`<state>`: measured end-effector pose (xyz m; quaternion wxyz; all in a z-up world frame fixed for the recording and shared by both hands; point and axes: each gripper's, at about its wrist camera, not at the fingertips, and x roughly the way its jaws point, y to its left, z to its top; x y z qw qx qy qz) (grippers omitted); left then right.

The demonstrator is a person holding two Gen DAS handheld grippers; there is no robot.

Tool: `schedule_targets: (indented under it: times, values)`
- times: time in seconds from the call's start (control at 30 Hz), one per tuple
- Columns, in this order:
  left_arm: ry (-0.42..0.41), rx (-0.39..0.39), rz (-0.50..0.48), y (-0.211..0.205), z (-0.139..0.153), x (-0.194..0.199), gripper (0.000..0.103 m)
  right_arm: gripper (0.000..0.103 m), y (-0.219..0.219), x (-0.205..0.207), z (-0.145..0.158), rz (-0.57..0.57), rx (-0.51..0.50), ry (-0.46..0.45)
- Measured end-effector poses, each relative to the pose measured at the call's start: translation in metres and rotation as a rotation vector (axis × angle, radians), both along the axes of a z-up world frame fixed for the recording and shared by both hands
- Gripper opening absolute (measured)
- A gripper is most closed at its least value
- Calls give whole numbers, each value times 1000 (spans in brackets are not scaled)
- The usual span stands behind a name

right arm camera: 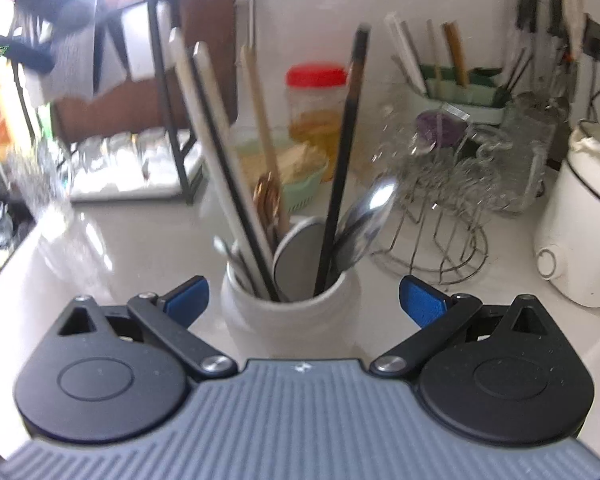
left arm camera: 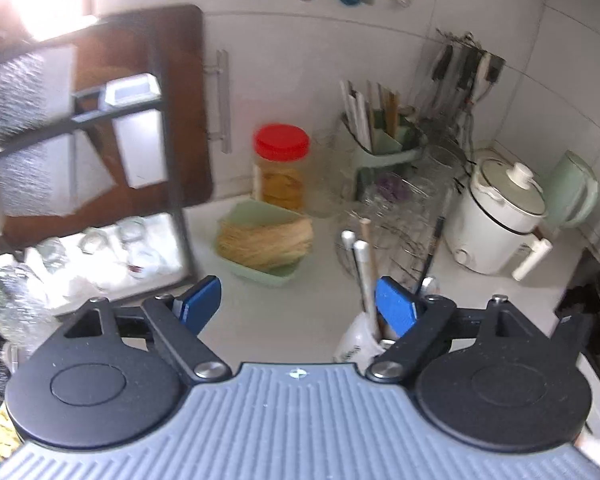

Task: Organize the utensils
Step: 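Set the white mug down on the counter and open the right tool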

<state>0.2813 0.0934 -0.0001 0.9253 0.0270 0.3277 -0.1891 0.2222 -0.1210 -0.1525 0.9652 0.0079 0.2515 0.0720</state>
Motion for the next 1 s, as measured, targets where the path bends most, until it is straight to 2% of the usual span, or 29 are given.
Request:
schedule_targets:
  times: [0.13, 0.47, 0.63, 1.0]
  values:
    - [-48, -18, 57, 5, 10, -22, 95, 103, -8, -18, 27, 19, 19, -45]
    - [-111, -39, 229, -17, 27, -93, 98, 103, -48, -70, 85, 93, 34, -107]
    - [-118, -40, 296, -27, 26, -136, 99, 103, -67, -101, 101, 127, 69, -143]
    - [-110, -10, 335, -62, 6, -213, 99, 103, -94, -162, 106, 128, 157, -181]
